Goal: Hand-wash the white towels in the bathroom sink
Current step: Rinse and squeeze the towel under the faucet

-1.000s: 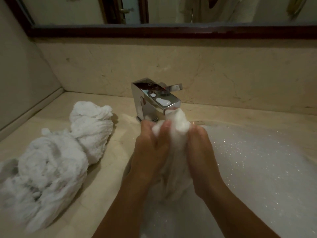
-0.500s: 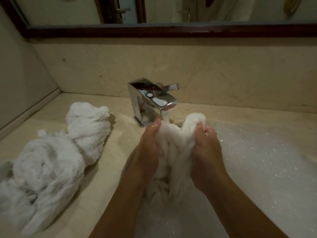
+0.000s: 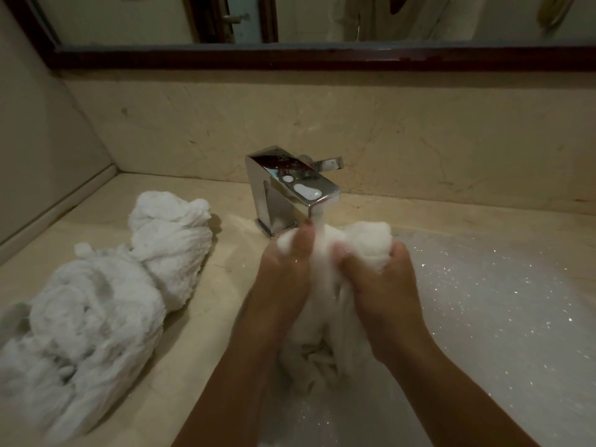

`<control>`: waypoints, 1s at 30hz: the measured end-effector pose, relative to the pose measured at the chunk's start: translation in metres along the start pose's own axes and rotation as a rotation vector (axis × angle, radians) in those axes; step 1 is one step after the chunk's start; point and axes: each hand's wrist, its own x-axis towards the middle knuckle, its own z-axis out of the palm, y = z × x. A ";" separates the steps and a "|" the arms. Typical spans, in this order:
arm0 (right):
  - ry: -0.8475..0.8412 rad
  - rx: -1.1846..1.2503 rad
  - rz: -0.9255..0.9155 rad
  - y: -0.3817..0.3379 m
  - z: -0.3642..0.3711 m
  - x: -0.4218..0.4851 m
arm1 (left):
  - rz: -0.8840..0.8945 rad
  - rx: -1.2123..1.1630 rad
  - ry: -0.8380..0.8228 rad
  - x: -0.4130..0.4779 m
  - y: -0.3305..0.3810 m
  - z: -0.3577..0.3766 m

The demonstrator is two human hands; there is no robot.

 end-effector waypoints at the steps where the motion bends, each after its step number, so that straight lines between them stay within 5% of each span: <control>1: 0.069 0.023 -0.002 0.000 -0.001 0.001 | -0.003 -0.007 -0.074 -0.001 -0.003 -0.001; 4: 0.122 0.161 0.056 0.001 -0.003 0.004 | 0.063 0.071 -0.150 -0.005 -0.008 -0.003; 9: -0.151 0.241 0.019 0.005 -0.003 0.002 | 0.292 0.162 0.062 -0.003 -0.003 -0.001; 13: -0.288 0.264 -0.013 0.006 -0.006 0.003 | 0.169 0.075 0.158 0.003 -0.002 -0.001; 19: -0.092 0.222 -0.108 0.011 -0.003 0.004 | 0.127 0.041 -0.027 0.007 -0.002 0.004; 24: -0.013 0.300 0.007 0.012 -0.004 0.011 | -0.026 -0.061 -0.160 0.006 -0.012 -0.005; 30: -0.216 0.422 0.110 0.009 -0.008 0.009 | 0.341 0.332 0.111 0.003 -0.014 -0.004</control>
